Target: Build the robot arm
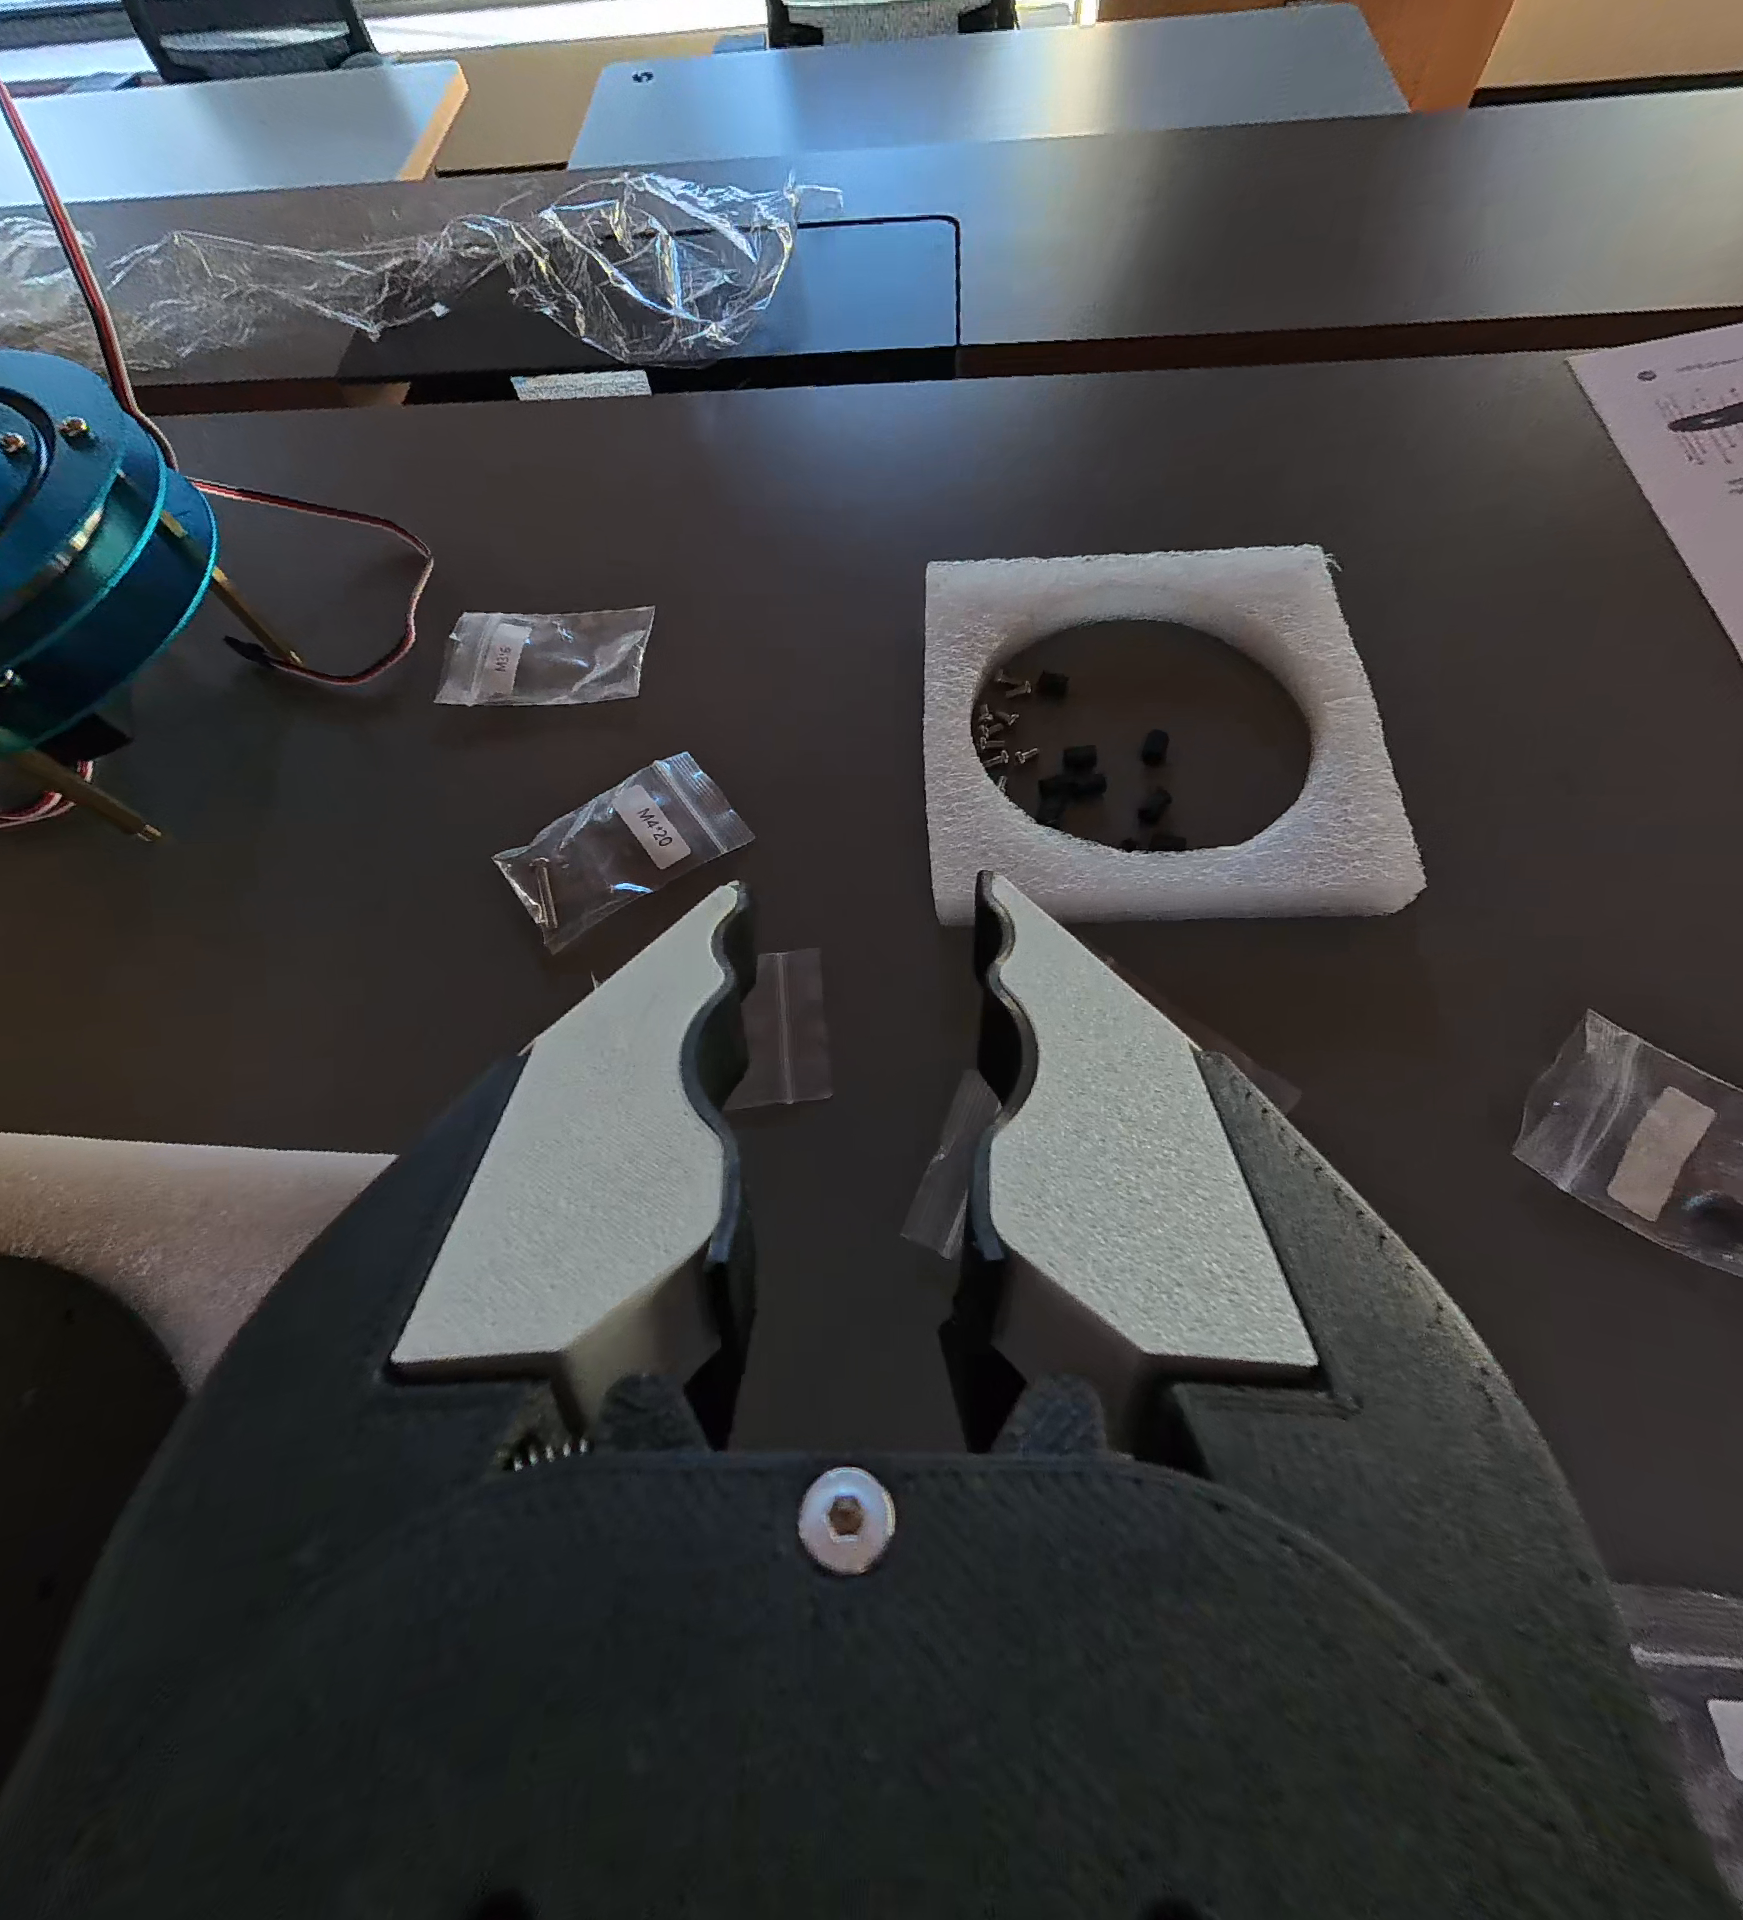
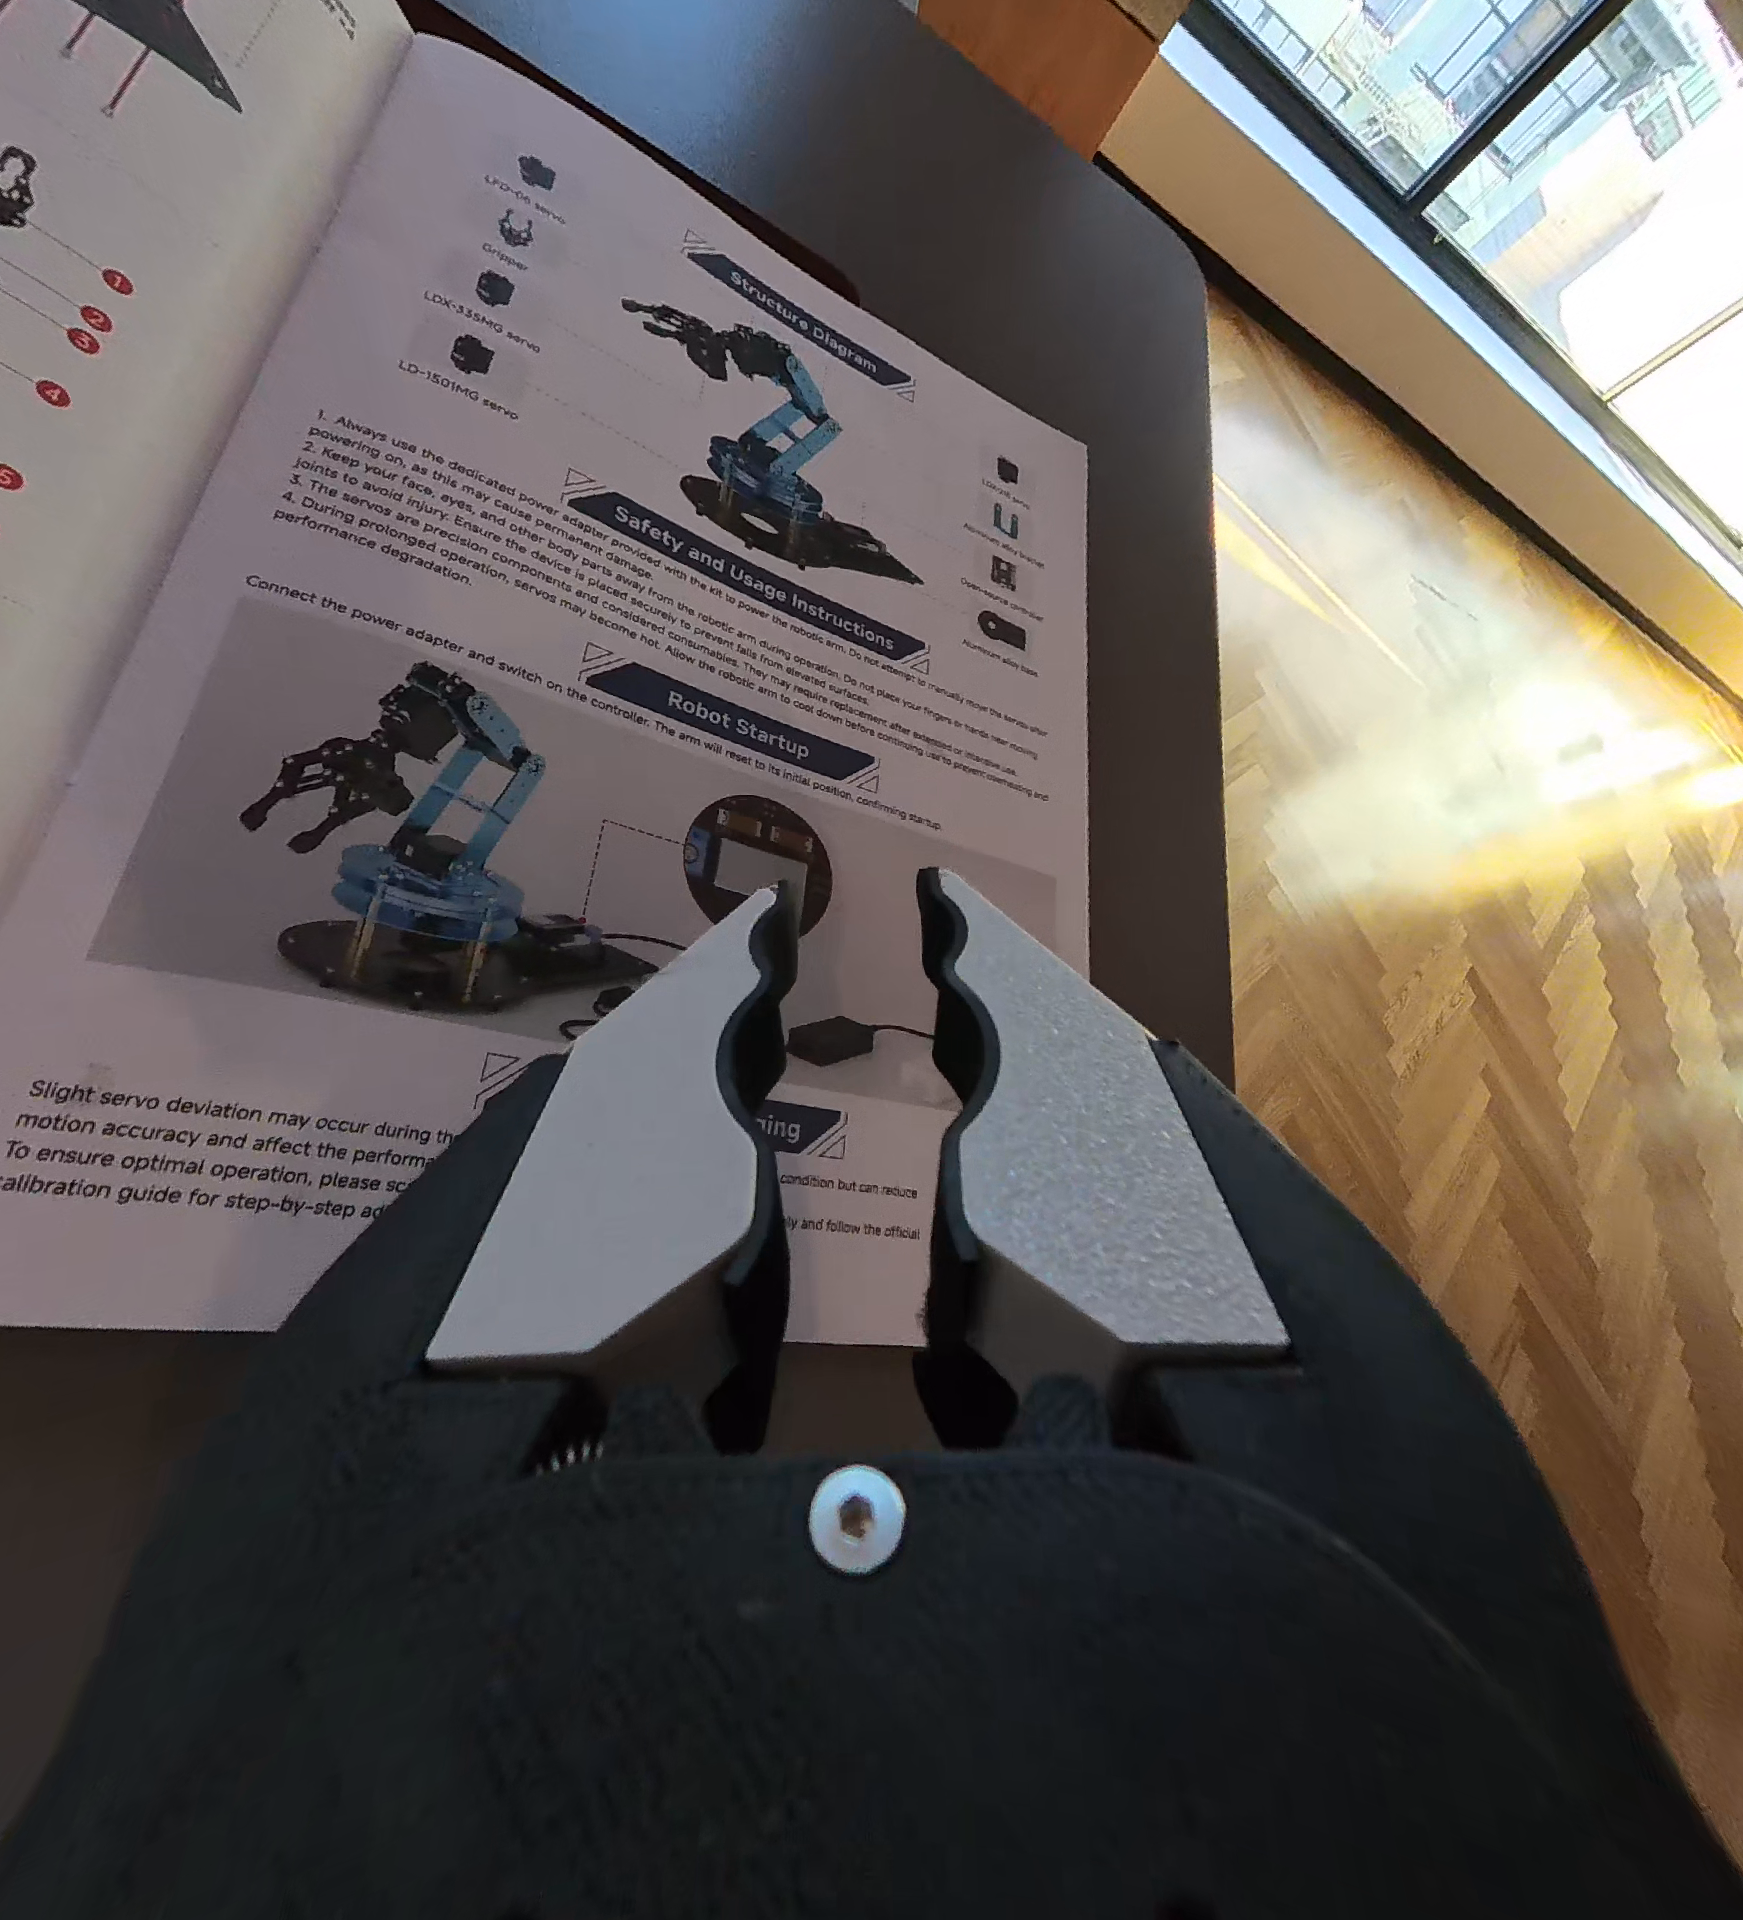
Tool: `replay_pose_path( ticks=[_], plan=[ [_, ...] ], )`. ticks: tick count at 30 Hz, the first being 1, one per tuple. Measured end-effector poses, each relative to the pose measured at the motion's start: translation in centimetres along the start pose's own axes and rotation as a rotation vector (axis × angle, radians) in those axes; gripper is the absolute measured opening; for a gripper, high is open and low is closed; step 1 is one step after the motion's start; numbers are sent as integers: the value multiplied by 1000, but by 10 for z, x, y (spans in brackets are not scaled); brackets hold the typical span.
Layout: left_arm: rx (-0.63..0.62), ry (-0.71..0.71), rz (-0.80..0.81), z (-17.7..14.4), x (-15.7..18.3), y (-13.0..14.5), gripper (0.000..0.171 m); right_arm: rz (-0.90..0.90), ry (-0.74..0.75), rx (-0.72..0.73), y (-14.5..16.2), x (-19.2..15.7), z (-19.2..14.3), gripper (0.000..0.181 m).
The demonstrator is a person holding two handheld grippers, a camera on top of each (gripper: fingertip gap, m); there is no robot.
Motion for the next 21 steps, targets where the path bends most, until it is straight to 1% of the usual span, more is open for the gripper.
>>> replay_pose_path(
  ticks=[6, 8, 10, 14, 17, 21],
  plan=[
    [-15, 0, 6, 4, 0, 3, 41, -1, -4, -7, 2, -2, 3, 23],
    [-11, -3, 0, 3, -1, 3, 42, -10, 2, 29, 0, -4, 4, 25],
    [-10, -13, -3, 3, -3, 3, 41, -30, 35, 90, -7, -2, 2, 26],
    [-43, -54, -1, 3, -11, 9, 42, -4, 100, 139, -9, 12, 3, 25],
    [-58, -63, -26, 3, -15, 13, 42, -5, 157, 117, -4, 23, 9, 23],
    [-77, -96, -37, 6, -21, 19, 43, 5, 164, 123, -2, 22, 12, 20]
  ],
)
Point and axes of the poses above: each gripper's, where its closed fingertips meet, z out along the fingers, y out of its underside, x = y × z across the jaws, the point moved 2 cm from there along -z, back along the fingers, and after that the axes turned 10 degrees about z, right-handed, at the moved point
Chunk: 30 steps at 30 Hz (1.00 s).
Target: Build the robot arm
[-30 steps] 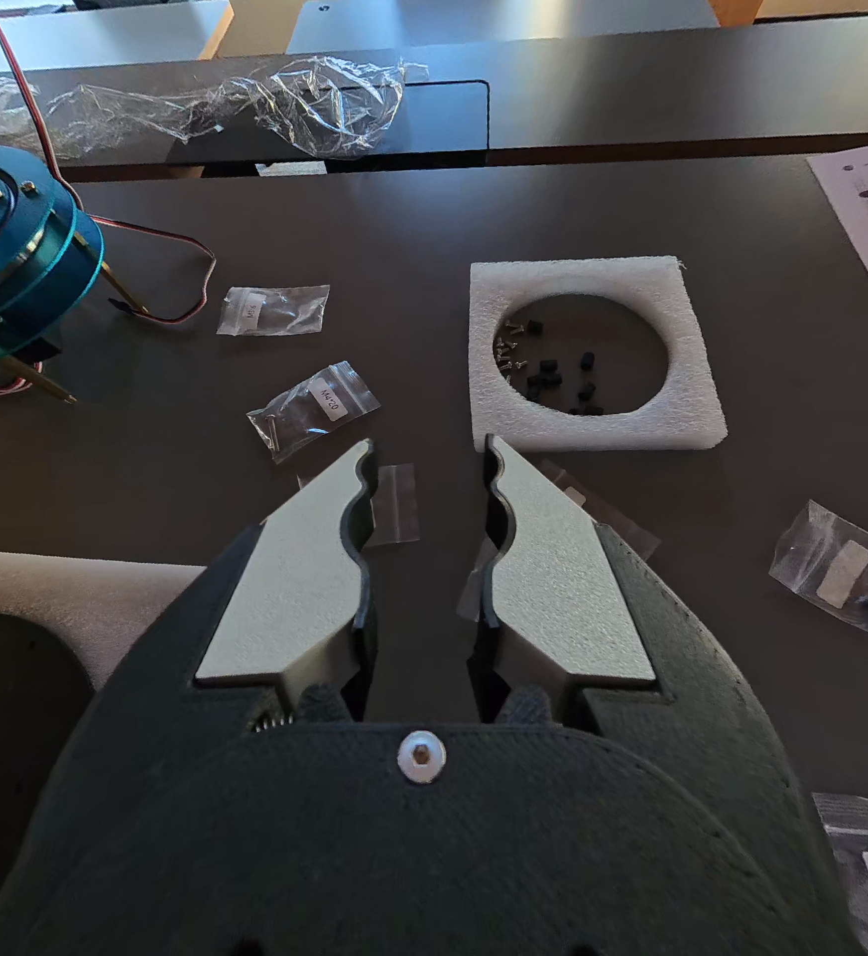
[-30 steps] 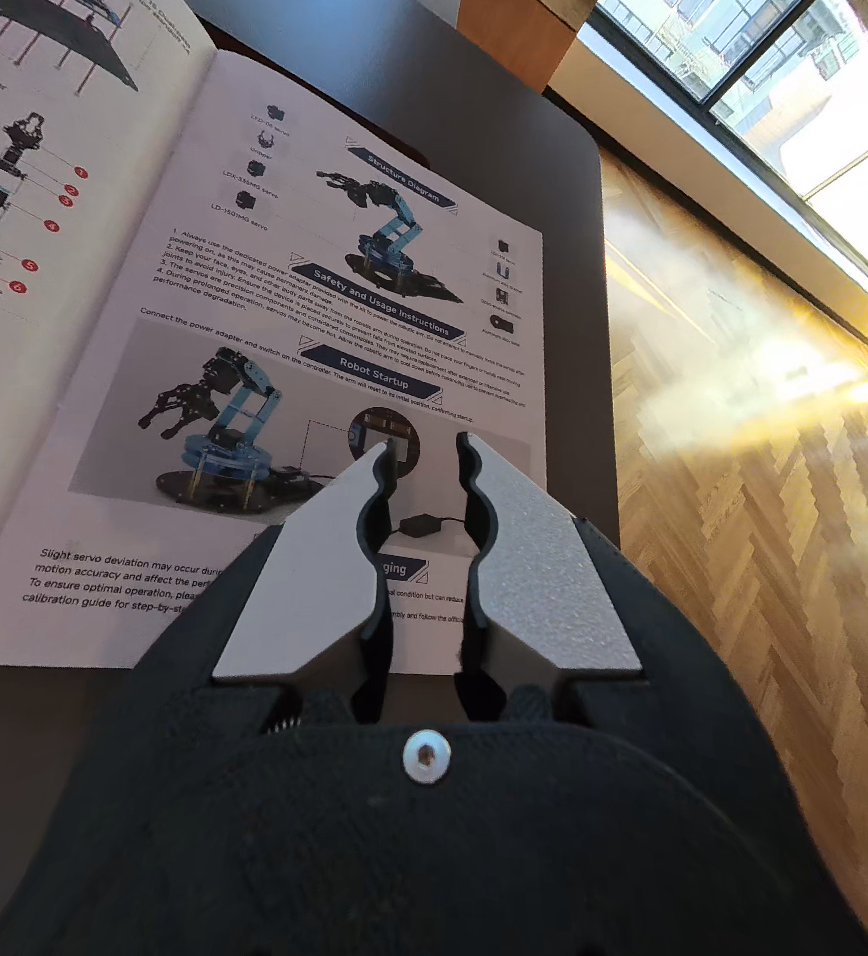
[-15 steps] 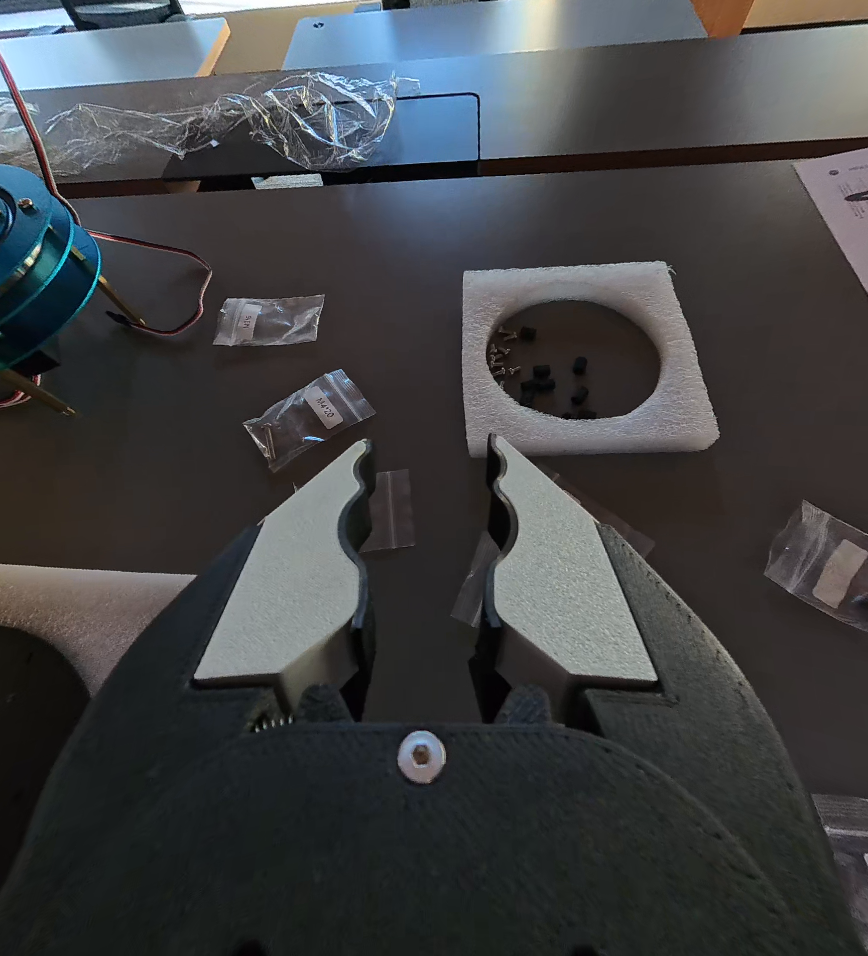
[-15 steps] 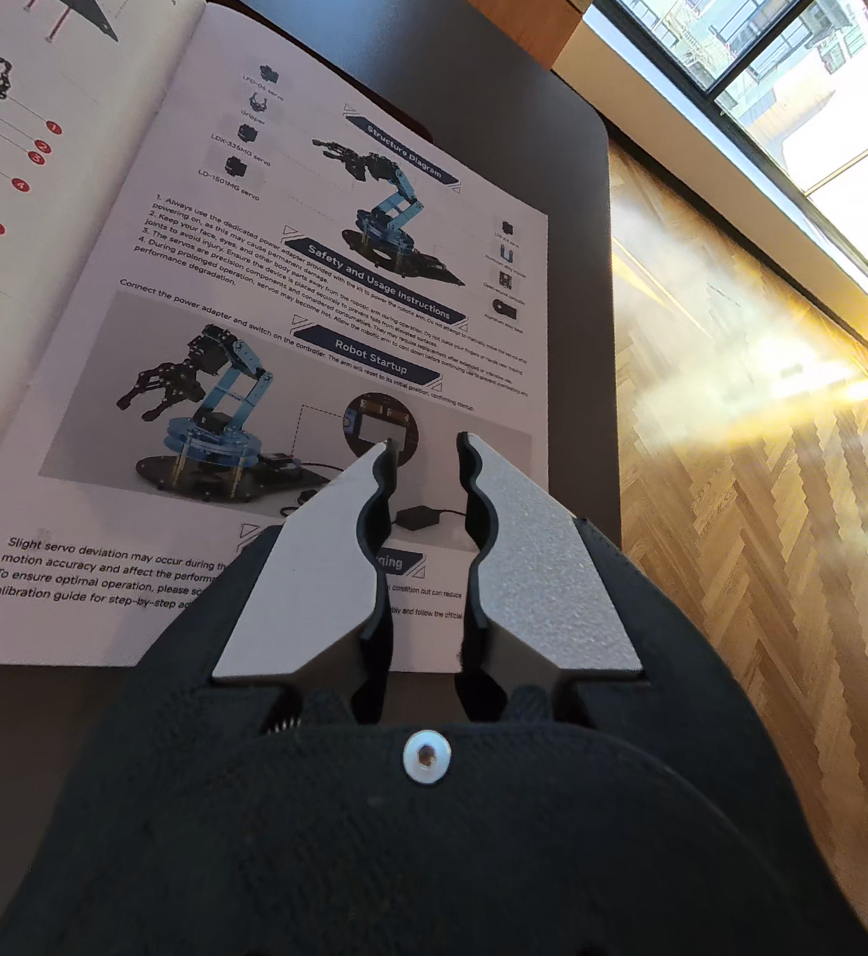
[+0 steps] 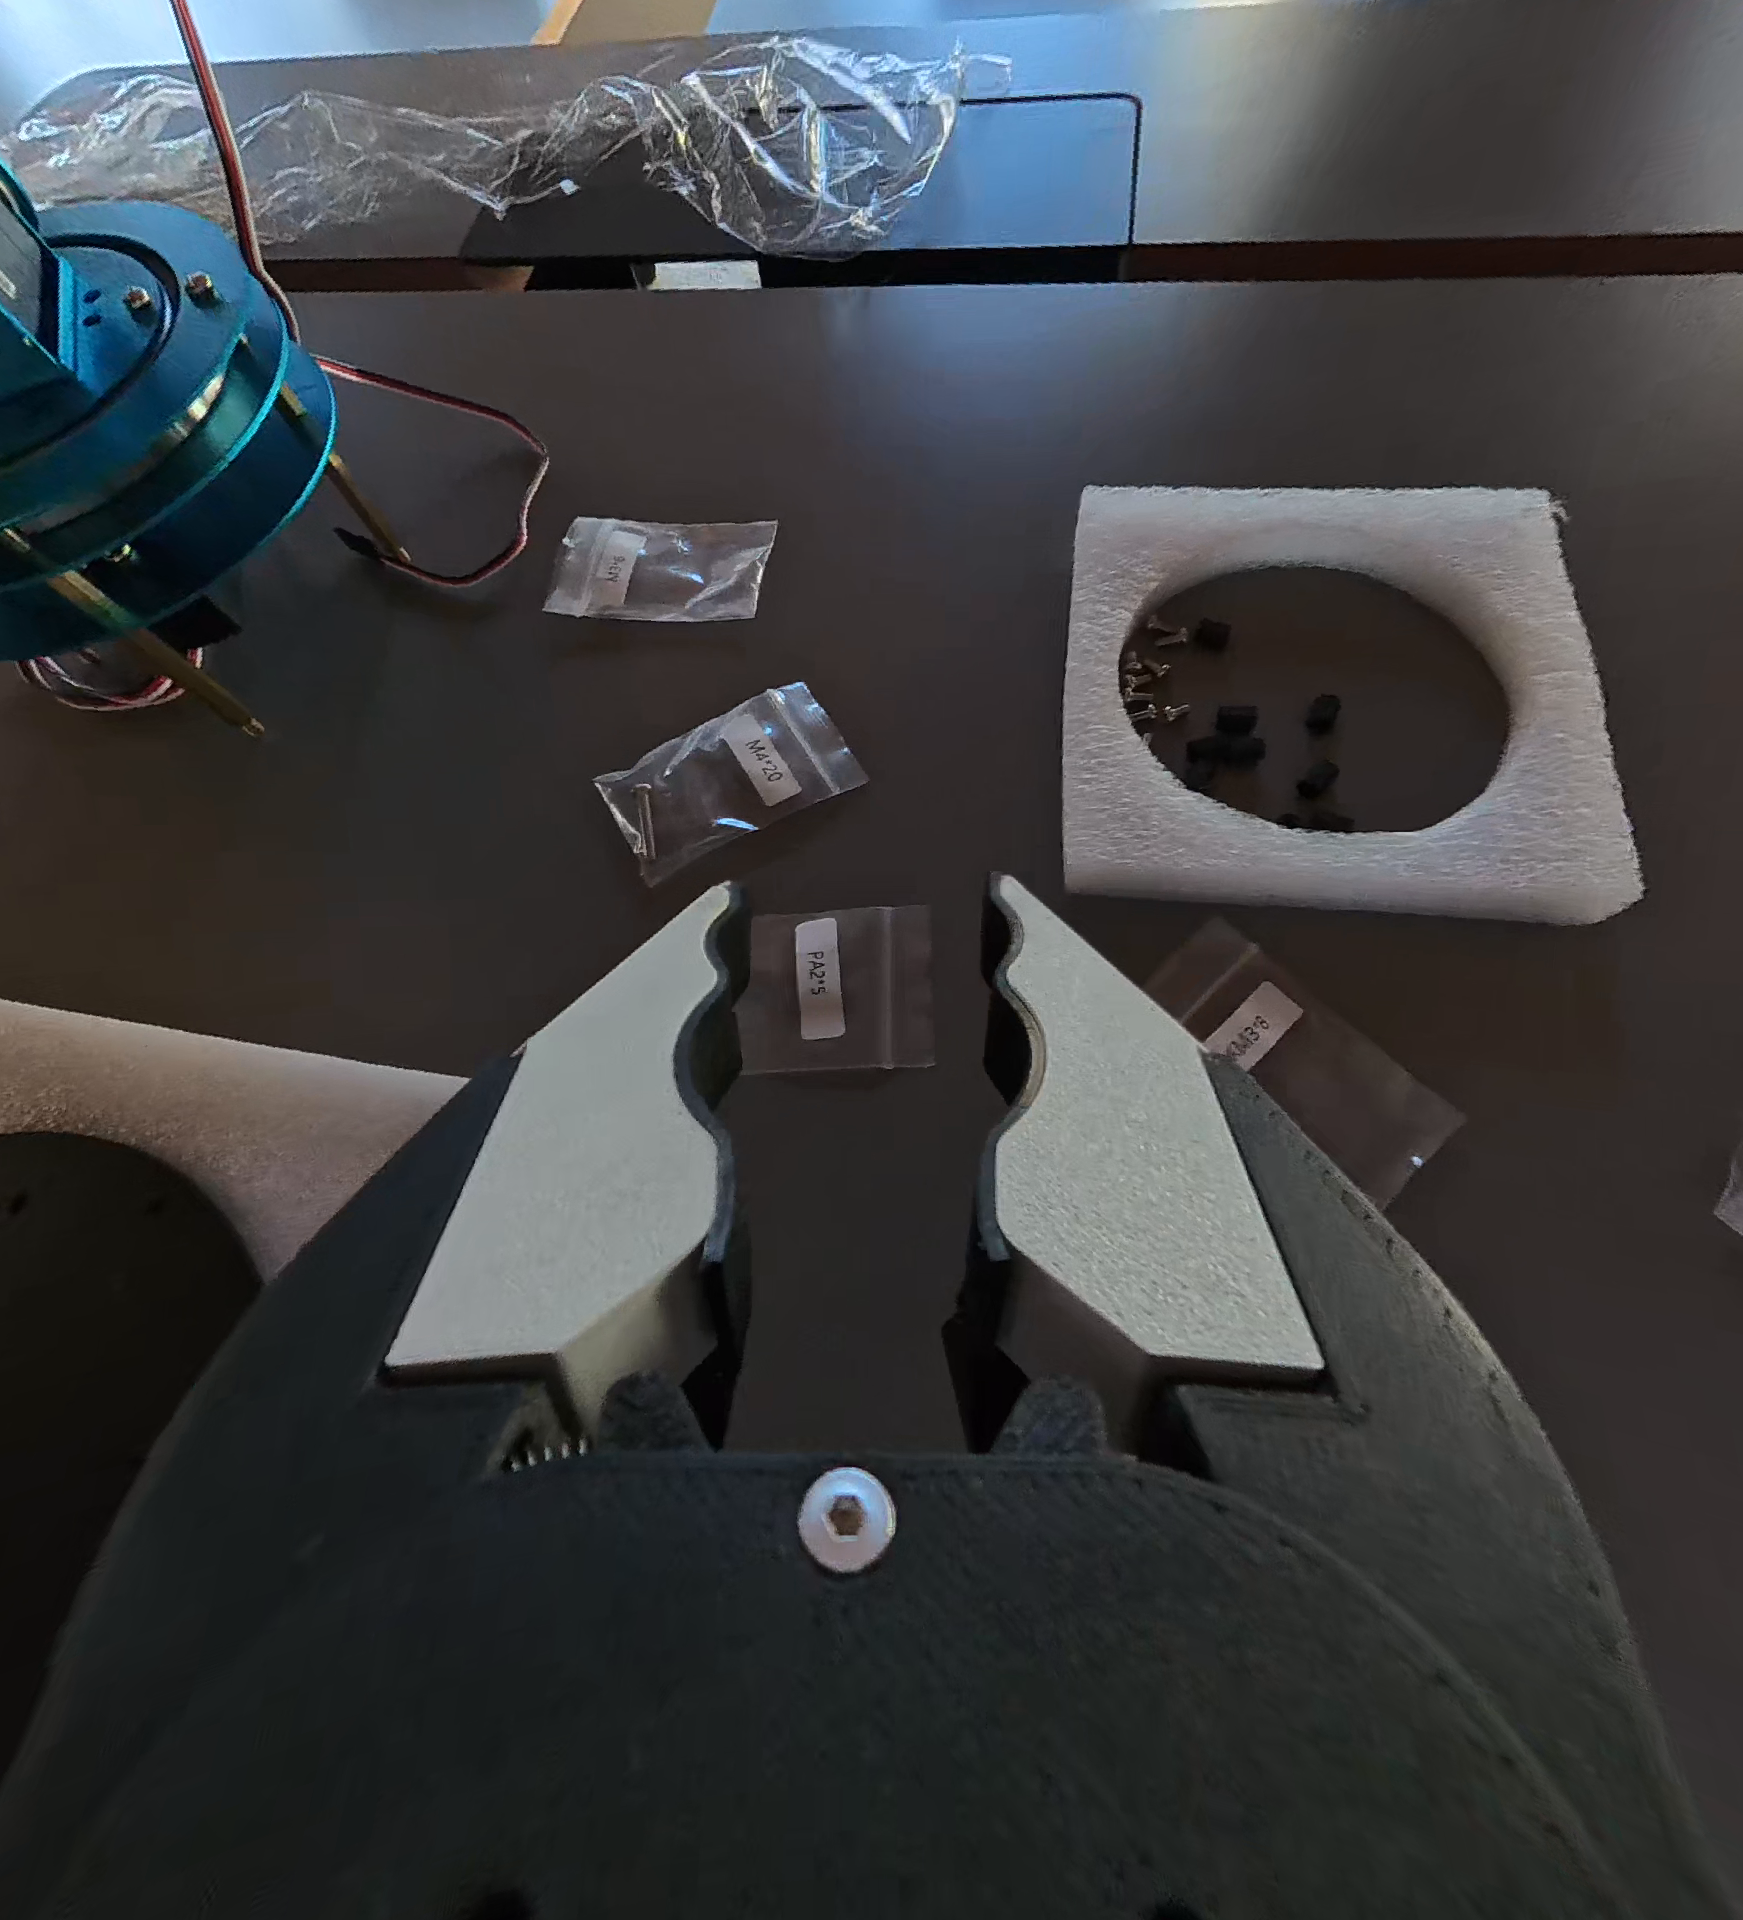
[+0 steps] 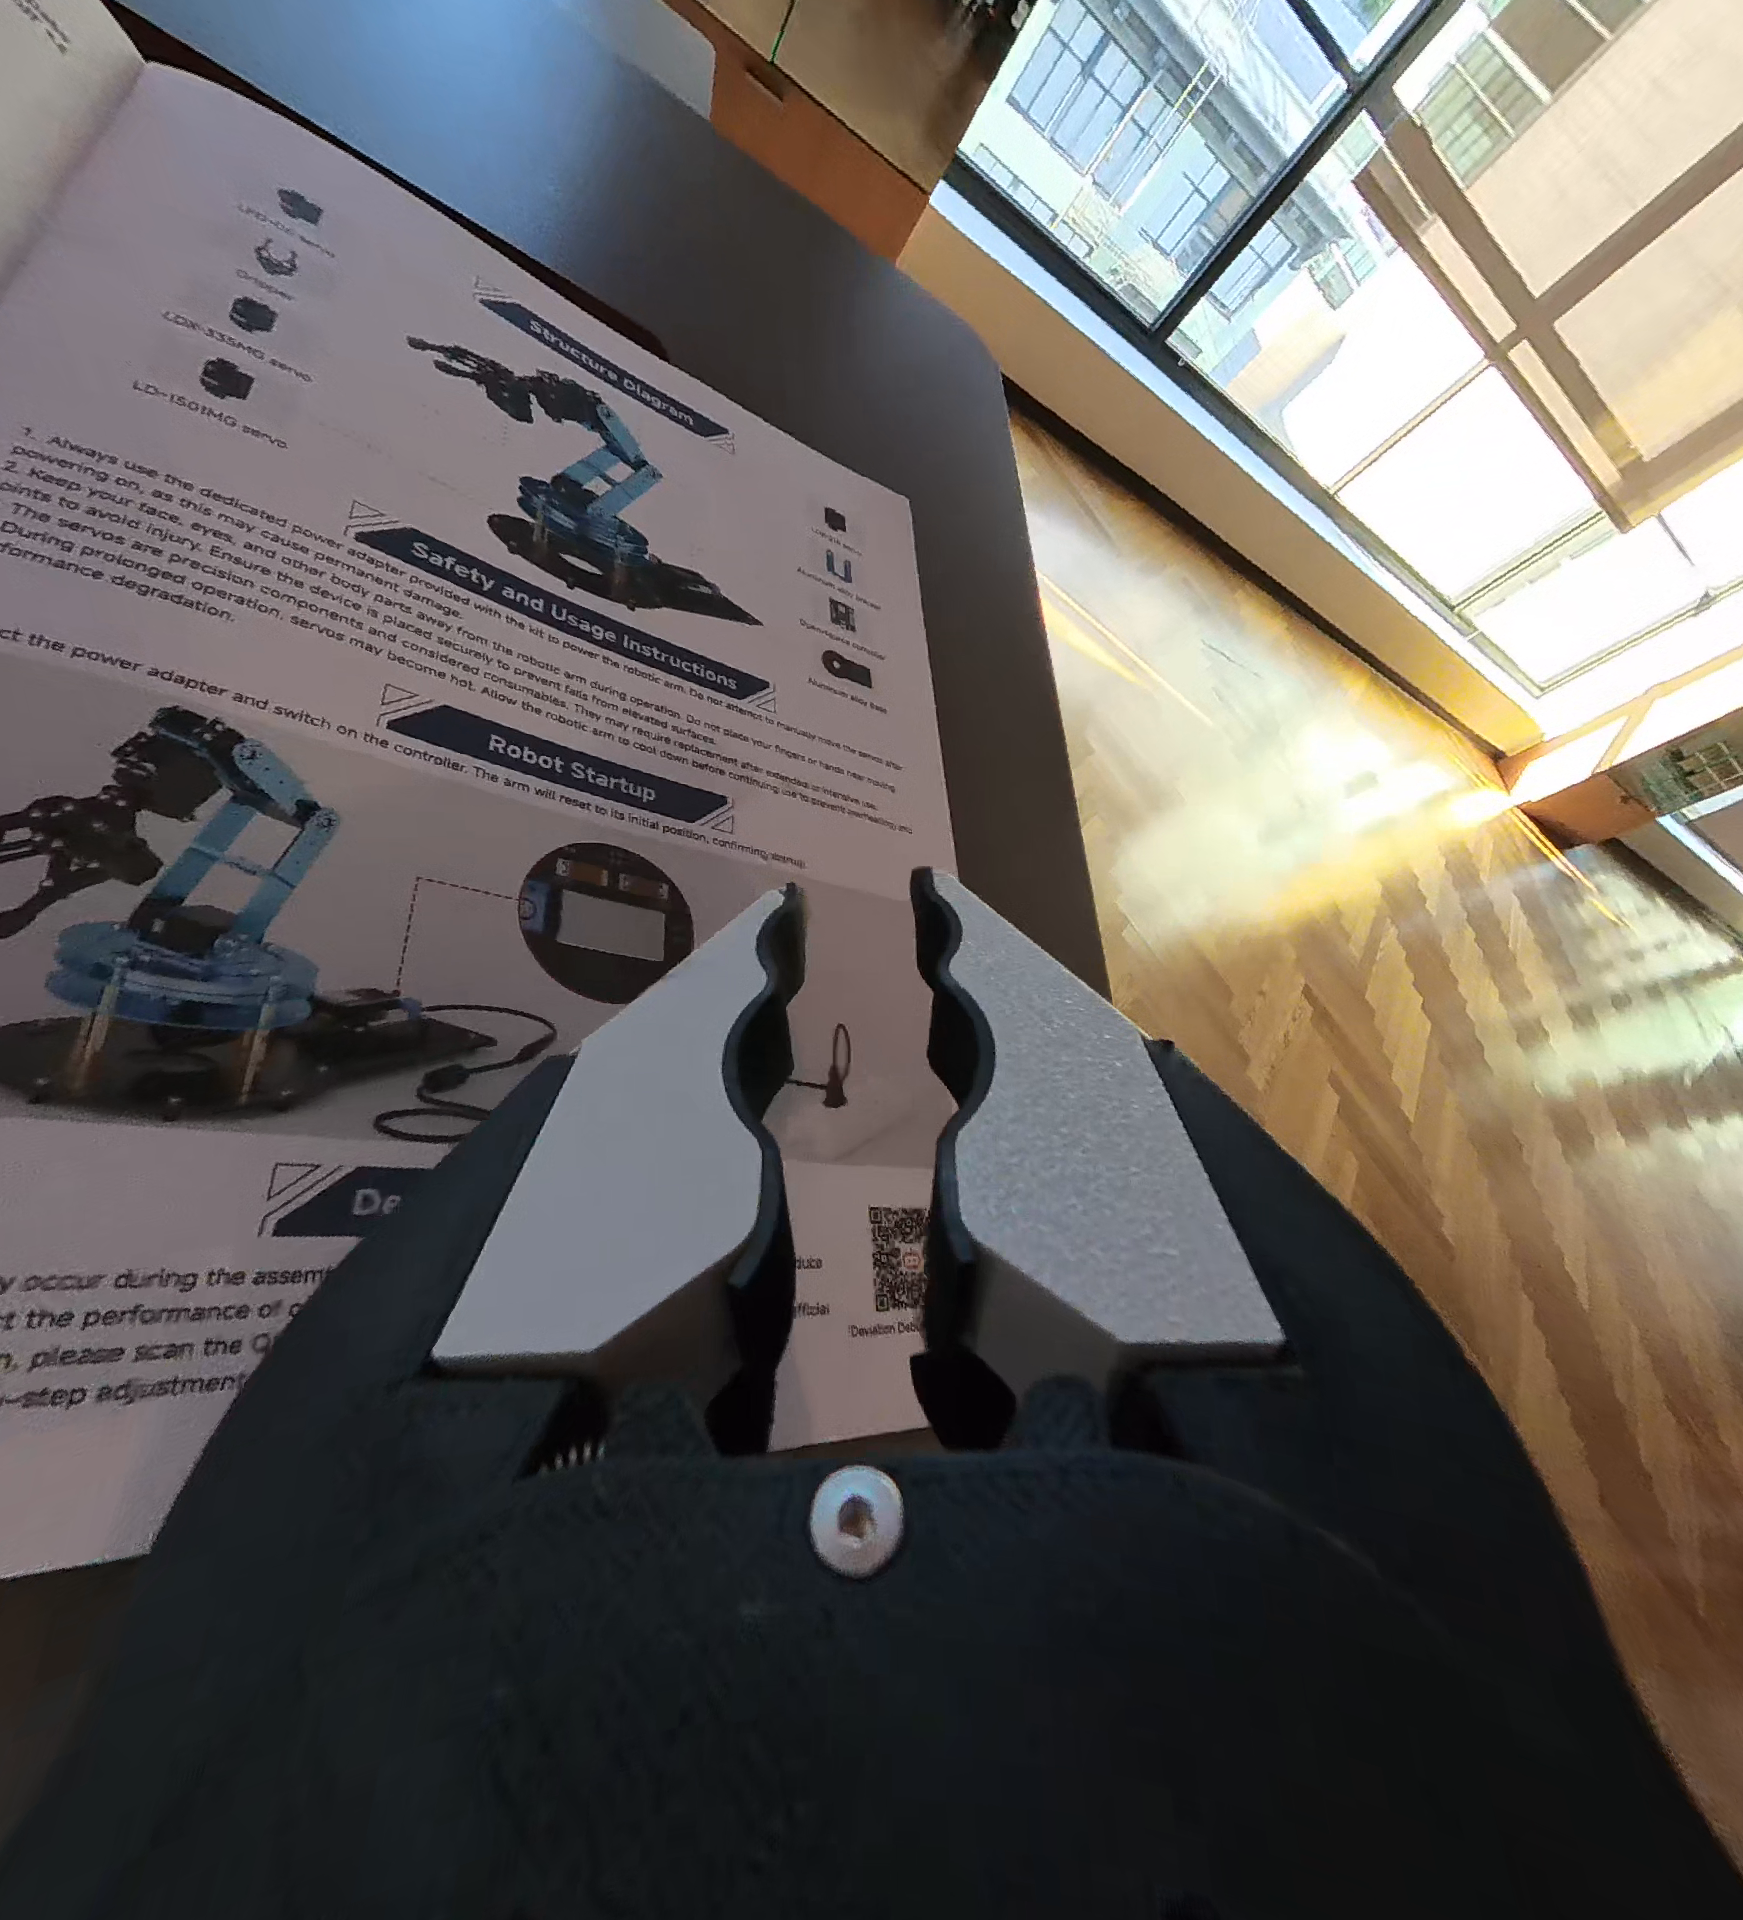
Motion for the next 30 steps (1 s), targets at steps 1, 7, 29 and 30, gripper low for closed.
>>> replay_pose_path(
  ticks=[1, 7, 29, 30],
  plan=[
    [17, 8, -6, 1, 2, -2, 42, 3, -17, 24, -3, -3, -1, 20],
    [113, 57, 51, -2, 19, -16, 37, 32, -283, 222, -30, -40, -24, 19],
    [98, 267, 22, 9, 51, -9, 34, 95, -1124, -119, -112, -205, -1, 22],
    [96, 267, 21, 9, 51, -8, 34, 128, -1154, -120, -112, -207, -2, 22]
  ],
)
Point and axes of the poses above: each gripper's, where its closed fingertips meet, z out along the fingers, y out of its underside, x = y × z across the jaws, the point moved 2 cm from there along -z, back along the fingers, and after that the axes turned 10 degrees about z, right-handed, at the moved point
